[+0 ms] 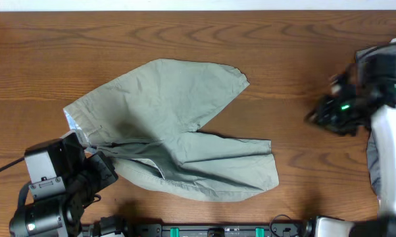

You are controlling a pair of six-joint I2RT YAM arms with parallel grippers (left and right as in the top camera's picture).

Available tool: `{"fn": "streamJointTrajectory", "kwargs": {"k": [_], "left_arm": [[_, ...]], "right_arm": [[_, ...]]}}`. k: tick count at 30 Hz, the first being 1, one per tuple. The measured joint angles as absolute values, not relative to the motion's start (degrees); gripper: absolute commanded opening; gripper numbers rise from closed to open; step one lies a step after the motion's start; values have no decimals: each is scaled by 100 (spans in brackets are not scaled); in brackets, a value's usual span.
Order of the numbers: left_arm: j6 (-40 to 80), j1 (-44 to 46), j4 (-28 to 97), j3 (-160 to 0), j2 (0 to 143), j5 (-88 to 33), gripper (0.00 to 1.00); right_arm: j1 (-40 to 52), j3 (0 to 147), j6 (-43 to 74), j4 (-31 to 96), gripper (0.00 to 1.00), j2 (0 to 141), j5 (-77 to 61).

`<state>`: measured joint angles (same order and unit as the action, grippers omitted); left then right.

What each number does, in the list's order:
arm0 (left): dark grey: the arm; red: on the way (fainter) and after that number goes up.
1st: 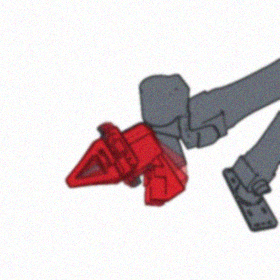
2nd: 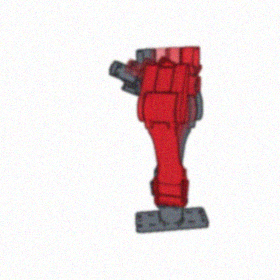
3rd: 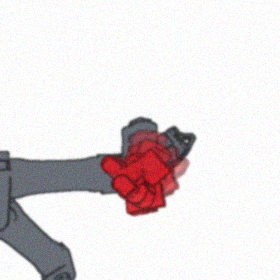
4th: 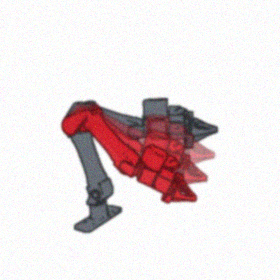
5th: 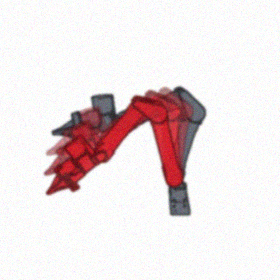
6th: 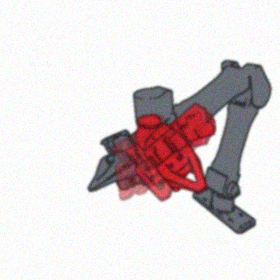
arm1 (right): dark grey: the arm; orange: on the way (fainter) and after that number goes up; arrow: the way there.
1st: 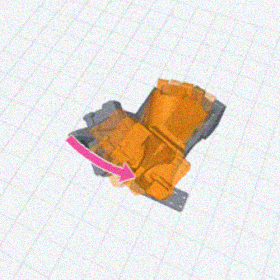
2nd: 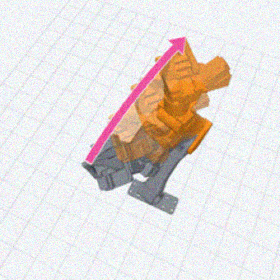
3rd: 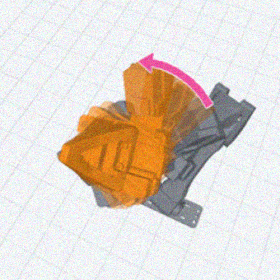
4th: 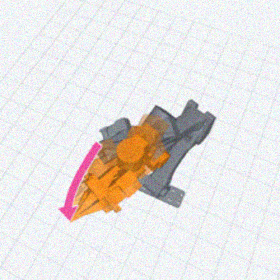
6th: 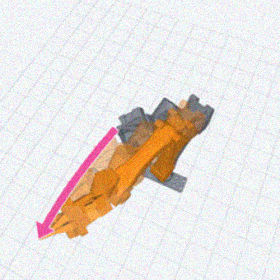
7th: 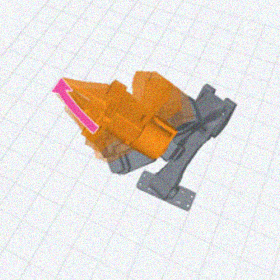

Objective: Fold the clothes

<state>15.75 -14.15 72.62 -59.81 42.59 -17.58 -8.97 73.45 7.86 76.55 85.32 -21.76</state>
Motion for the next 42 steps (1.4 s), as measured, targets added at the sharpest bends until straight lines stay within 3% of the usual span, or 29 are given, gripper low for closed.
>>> {"fn": "streamJointTrajectory", "kwargs": {"k": [4, 14, 23, 32, 34, 37, 42], "left_arm": [[1553, -1415, 7240, -5981, 4316, -1758, 6], [1518, -1415, 7157, -5981, 4431, -1758, 6], [1518, -1415, 7155, -5979, 4567, -1756, 6], [1518, -1415, 7155, -5979, 4565, -1758, 6], [1518, -1415, 7155, -5979, 4565, -1756, 6], [1518, -1415, 7155, -5979, 4565, -1758, 6], [1518, -1415, 7155, -5979, 4565, -1756, 6]], "right_arm": [[-766, 6462, 493, 7664, 47, 8877, -2401], [-473, 4934, 344, 7214, 45, 8877, -2714], [248, 3968, 1455, 5701, 46, 8871, -2576], [648, 3642, 2084, 5363, 48, 8871, -2473], [648, 3640, 2211, 5288, 43, 8871, -2488], [648, 3638, 2401, 5046, 23, 8853, -2541], [648, 3640, 2550, 4766, 6, 8844, -2539]]}}
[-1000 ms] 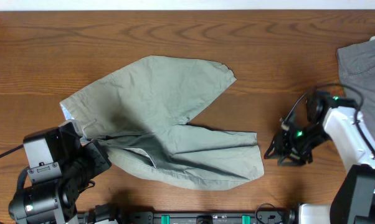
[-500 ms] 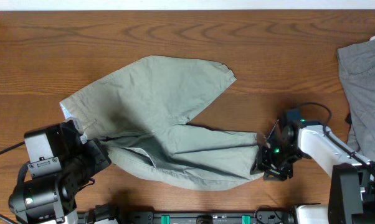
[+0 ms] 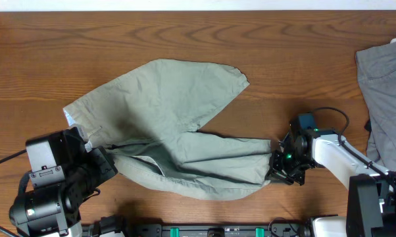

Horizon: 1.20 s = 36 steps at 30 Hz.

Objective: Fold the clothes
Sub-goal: 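Lift the leg hem with the right gripper and fold it up-right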

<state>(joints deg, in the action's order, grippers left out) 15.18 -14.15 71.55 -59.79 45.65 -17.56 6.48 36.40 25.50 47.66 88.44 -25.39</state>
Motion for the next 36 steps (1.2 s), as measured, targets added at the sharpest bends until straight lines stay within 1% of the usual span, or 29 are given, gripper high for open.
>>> {"fn": "streamJointTrajectory", "kwargs": {"k": [2, 7, 10, 17, 19, 20, 22, 25, 29, 33, 36], "left_arm": [[1518, -1415, 7155, -5979, 4565, -1756, 6], [1518, -1415, 7155, -5979, 4565, -1645, 6], [1518, -1415, 7157, -5979, 4565, -1610, 6], [1518, -1415, 7312, -5977, 4565, -1610, 6], [1520, -1415, 7411, -5975, 4565, -1612, 4], [1520, -1415, 7467, -5975, 4565, -1612, 6], [1525, -1415, 7502, -5975, 4565, -1632, 6], [1538, -1415, 7500, -5975, 4565, -1688, 6], [1645, -1415, 7496, -5975, 4565, -1763, 6], [1811, -1411, 7500, -5975, 4565, -1741, 6], [2023, -1402, 7376, -5972, 4565, -1588, 6]], "right_arm": [[648, 3640, 2585, 4759, 2, 8844, -2510], [648, 3719, 2604, 4925, 1, 8783, -2495], [646, 4027, 2550, 5205, 1, 8488, -2443], [384, 5900, 2473, 6158, 1, 7275, -1835], [209, 6420, 2471, 6281, 1, 7067, -1586], [86, 6713, 2467, 6302, 1, 6989, -1463], [-34, 7137, 2451, 6285, 1, 6928, -1328], [-89, 7435, 2427, 6128, 1, 6932, -1306], [-89, 7452, 2370, 5695, 1, 7225, -1415], [-82, 7448, 2154, 4569, 1, 7828, -1970], [-19, 7448, 2069, 3424, 1, 8433, -2574]]}}
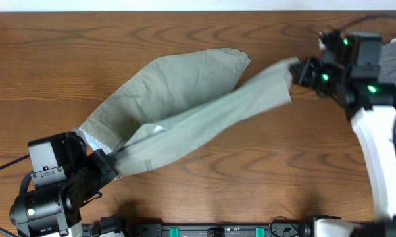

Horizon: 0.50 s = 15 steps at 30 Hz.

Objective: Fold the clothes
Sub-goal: 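Lift the leg hem with the right gripper and fold it up-right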

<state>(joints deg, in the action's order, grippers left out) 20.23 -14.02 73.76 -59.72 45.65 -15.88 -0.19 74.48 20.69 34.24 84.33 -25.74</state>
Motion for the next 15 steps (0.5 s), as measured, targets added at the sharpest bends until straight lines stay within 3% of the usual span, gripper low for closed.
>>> {"fn": "streamJointTrajectory", "kwargs": {"k": [9, 15], "left_arm": [[2477, -1404, 6753, -5940, 4899, -943, 6], [2628, -1404, 6023, -5669, 5660, -445, 6]], "right_arm": [[543, 7446, 2309, 244, 1, 10339, -3439], [792, 7435, 2534, -1225, 1, 11111, -3498]]}}
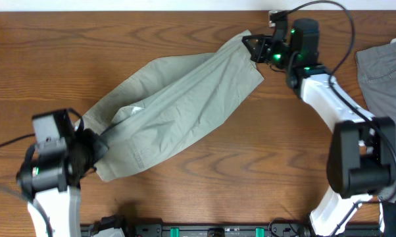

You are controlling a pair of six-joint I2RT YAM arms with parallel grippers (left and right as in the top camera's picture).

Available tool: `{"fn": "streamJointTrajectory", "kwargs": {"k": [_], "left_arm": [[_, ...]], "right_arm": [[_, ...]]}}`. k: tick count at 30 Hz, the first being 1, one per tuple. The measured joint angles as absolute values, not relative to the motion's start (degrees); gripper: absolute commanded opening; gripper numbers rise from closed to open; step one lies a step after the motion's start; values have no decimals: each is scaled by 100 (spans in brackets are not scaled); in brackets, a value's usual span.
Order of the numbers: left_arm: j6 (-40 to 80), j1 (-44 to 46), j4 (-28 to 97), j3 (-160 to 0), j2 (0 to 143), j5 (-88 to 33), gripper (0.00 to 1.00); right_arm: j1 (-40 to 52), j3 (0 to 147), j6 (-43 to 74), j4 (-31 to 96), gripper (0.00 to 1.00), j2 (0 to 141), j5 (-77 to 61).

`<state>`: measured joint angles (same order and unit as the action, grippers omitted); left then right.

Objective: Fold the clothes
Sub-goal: 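Lift the leg hem with the right gripper and fold it up-right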

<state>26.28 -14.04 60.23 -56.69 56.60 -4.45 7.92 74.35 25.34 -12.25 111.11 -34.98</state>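
Pale green trousers (178, 99) lie slantwise across the table, one leg laid over the other, waist at lower left and cuffs at upper right. My right gripper (252, 46) is at the far cuff end, shut on the upper leg's hem. My left gripper (96, 146) is at the waist end, its fingers closed on the waistband, which bunches there.
A grey garment (385, 92) lies at the right table edge. The right arm's white links (329, 99) reach from the front right corner toward the back. The table's far edge (185, 9) runs just behind the cuffs.
The right gripper has carried the near leg's hem further left and back, so that leg now lies on top of the other. The left gripper has shifted up with the waist.
The trousers first lay spread in a V with the right gripper away at the right. Then the right gripper was shut on the near leg's hem. That leg was later stretched toward the upper right, and now covers the far leg.
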Motion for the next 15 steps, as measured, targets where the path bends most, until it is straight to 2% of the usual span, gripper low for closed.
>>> {"fn": "streamJointTrajectory", "kwargs": {"k": [6, 13, 14, 15], "left_arm": [[2869, -1404, 5605, -5588, 6796, 167, 6], [3197, -1404, 5068, -5579, 8036, 860, 7], [3223, -1404, 4976, -5579, 8189, 921, 10], [3247, -1404, 4882, -5577, 8342, 974, 27]], "right_arm": [[1020, 7437, 2786, -2460, 1, 11858, -3520], [1223, 7435, 2873, -3297, 1, 12462, -3492], [1238, 7435, 2873, -3380, 1, 12512, -3468], [1264, 7435, 2875, -3426, 2, 12560, -3411]]}}
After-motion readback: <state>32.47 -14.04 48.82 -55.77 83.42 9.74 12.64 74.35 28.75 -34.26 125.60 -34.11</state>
